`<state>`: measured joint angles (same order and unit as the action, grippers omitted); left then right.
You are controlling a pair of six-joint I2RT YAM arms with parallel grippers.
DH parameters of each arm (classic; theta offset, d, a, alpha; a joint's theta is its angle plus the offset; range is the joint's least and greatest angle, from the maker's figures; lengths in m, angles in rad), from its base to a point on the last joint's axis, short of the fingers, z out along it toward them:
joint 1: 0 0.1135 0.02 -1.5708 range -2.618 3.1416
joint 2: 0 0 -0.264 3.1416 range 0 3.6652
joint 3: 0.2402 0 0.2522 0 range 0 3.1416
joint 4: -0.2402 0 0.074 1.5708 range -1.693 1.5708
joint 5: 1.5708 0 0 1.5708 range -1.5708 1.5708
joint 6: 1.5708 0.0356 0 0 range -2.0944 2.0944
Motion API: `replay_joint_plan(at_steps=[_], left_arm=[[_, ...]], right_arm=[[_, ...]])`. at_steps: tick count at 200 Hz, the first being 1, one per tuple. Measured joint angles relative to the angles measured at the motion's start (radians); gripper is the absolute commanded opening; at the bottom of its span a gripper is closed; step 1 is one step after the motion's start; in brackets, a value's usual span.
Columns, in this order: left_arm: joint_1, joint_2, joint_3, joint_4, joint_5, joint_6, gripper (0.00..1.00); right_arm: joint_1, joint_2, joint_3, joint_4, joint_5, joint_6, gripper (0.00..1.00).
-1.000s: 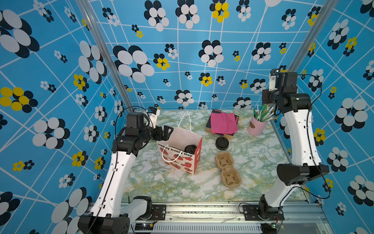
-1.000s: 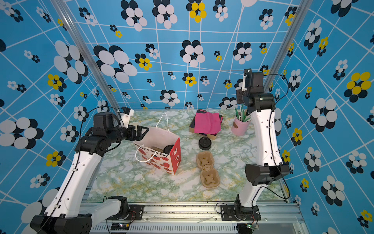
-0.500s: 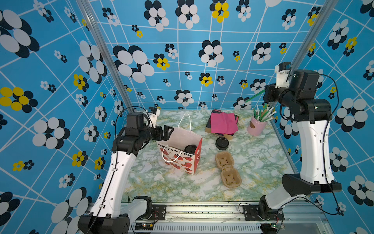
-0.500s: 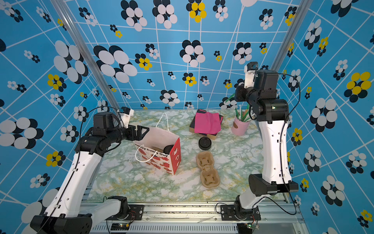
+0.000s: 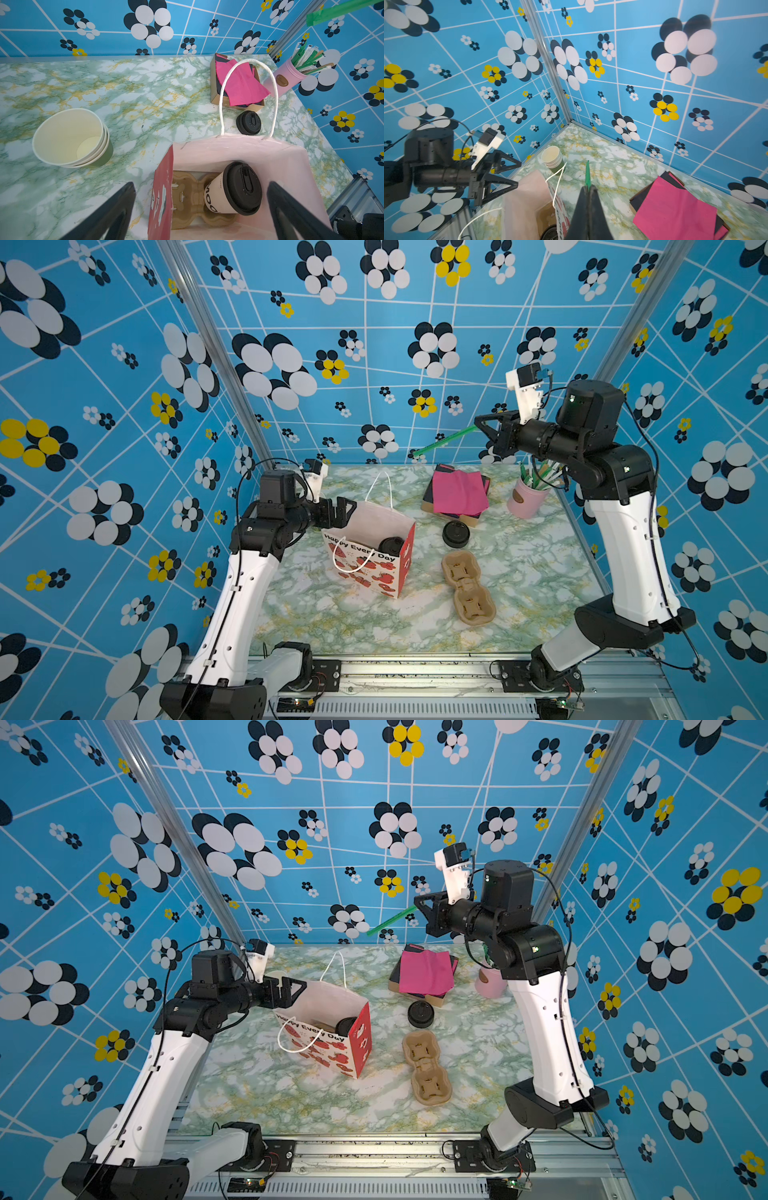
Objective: Pack the takeout coffee
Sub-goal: 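Pull the straw up and carry it over the bag with the right gripper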
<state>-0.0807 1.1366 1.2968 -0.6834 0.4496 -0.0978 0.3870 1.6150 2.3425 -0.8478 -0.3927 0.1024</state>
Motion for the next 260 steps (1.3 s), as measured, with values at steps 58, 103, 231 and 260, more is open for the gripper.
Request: replay_joint_plan(at_steps=[58,103,231,260], left_arm=[[0.000,0.000,0.000,0.003,0.000,-0.015,1.00],[0.000,0.000,0.000,0.011,0.000,-0.018,1.00],[0.000,0.000,0.000,0.021,0.000,-0.023,0.99],[0.000,0.000,0.000,0.026,0.000,-0.023,1.00]], right_arm=[[0.110,0.000,0.000,0.000,-0.075,0.011,0.00],[0.179,0.000,-0.038,0.000,-0.114,0.010,0.00],[0.328,0.140,-0.155,-0.095,-0.031,-0.108,0.00],[0.352,0.203,-0.156,-0.126,0.001,-0.126,0.00]])
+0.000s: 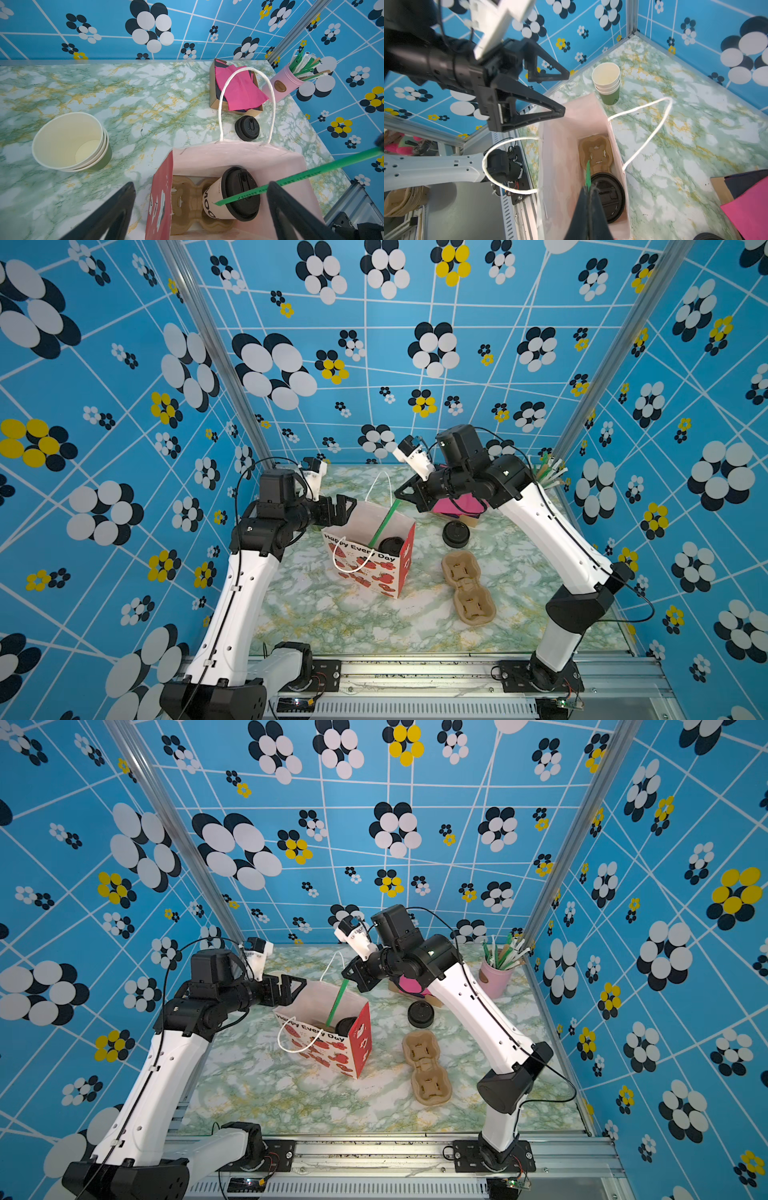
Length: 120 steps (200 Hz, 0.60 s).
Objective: Pack the takeout coffee
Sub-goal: 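Pull the straw up and carry it over the bag with the right gripper, then lower the straw into the bag beside the cup and open the right gripper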
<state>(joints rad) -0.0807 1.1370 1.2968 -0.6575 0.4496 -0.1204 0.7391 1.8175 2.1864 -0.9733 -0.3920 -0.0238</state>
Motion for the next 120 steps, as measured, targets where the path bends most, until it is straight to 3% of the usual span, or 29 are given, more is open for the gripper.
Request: replay_joint_plan(at_steps=[120], left_arm=[[0.000,0.000,-0.027,0.011,0.000,0.000,0.99]], right_arm=[[0.084,0.182,0.006,-0.068,0.091,-0.045,0.04]])
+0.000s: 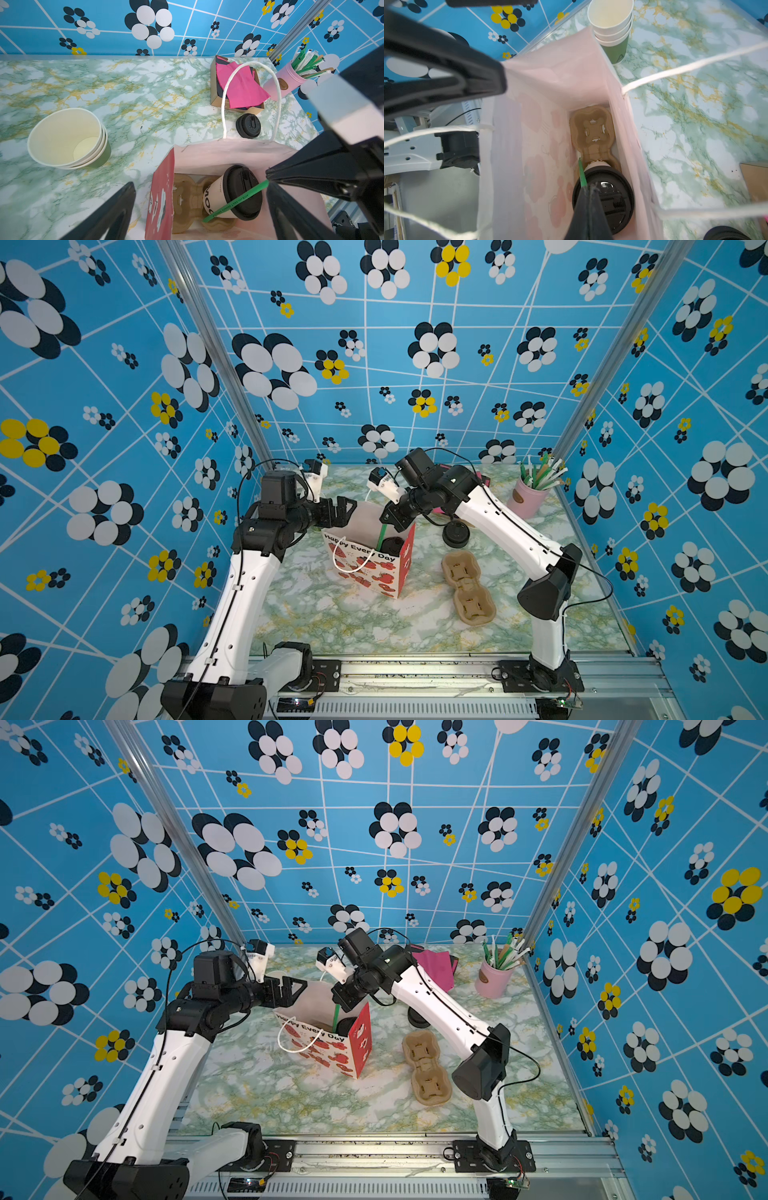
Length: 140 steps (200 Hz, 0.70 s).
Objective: Pack the takeout coffee
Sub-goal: 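Lower the straw into the bag beside the cup and open the right gripper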
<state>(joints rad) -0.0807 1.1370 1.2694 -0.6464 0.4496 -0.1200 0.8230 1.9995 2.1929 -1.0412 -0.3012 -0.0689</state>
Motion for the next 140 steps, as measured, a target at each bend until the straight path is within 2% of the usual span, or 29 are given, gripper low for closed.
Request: replay_joint_plan(at_steps=[106,140], left_arm=[[0.000,0.000,-0.005,0.005,0.000,0.000,0.99],[0.000,0.000,-0.005,0.005,0.000,0.000,0.99]], right_arm=[[0.035,0.091,0.061,-0.056,0.031,-0.022,0.18],[0.040,0.117,0.105,-0.075,0.031,-0.025,0.29]])
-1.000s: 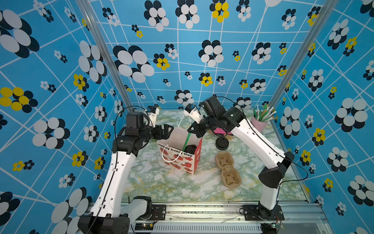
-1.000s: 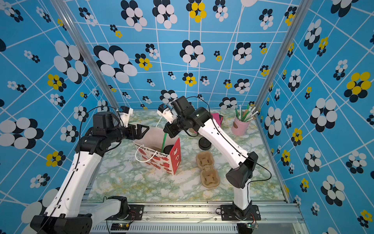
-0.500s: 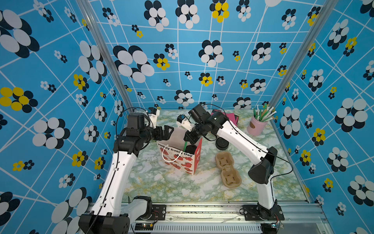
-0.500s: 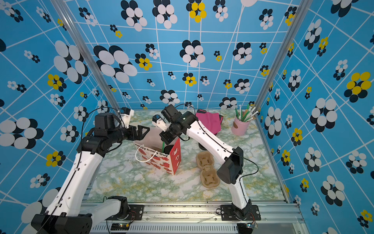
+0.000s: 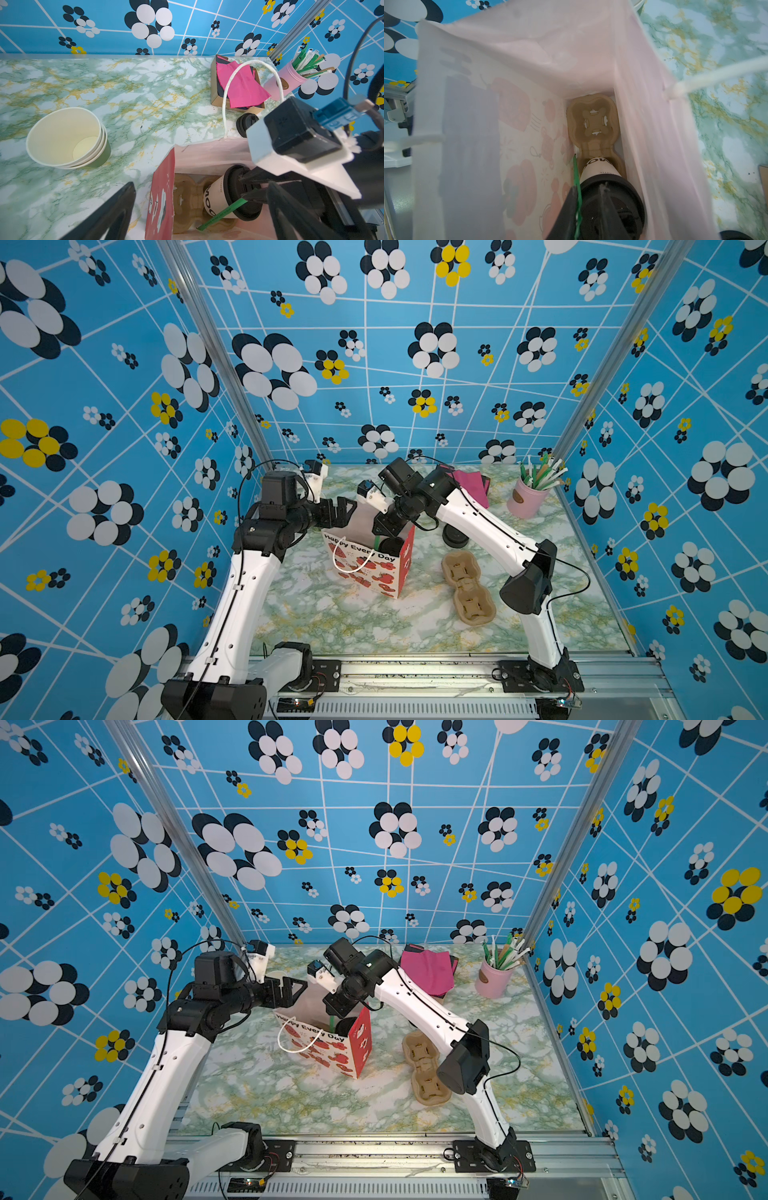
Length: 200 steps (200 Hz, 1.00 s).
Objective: Pack the takeout coffee
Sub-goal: 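Lower the straw into the bag beside the cup and open the right gripper, then raise the right gripper out of the bag and move it over the napkin box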
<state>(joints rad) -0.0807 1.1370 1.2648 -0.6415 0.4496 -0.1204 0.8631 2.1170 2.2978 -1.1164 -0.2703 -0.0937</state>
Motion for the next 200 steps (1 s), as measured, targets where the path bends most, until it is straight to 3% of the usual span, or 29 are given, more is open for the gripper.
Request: replay_joint_plan(at_steps=[80,133,159,200], left_arm=[[0.000,0.000,0.000,0.000,0.000,0.000,0.99],[0.000,0.000,0.000,0.000,0.000,0.000,0.99],[0.000,0.000,0.000,0.000,0.000,0.000,0.99],[0.000,0.000,0.000,0.000,0.000,0.000,0.99]], right_arm=[[0.001,-0.013,0.103,-0.030,0.002,-0.011,0.63],[0.001,-0.051,0.171,-0.058,0.014,-0.040,0.74],[0.000,-0.121,0.169,-0.059,0.096,-0.068,0.79],[-0.063,-0.322,0.014,-0.017,0.218,-0.090,0.81]])
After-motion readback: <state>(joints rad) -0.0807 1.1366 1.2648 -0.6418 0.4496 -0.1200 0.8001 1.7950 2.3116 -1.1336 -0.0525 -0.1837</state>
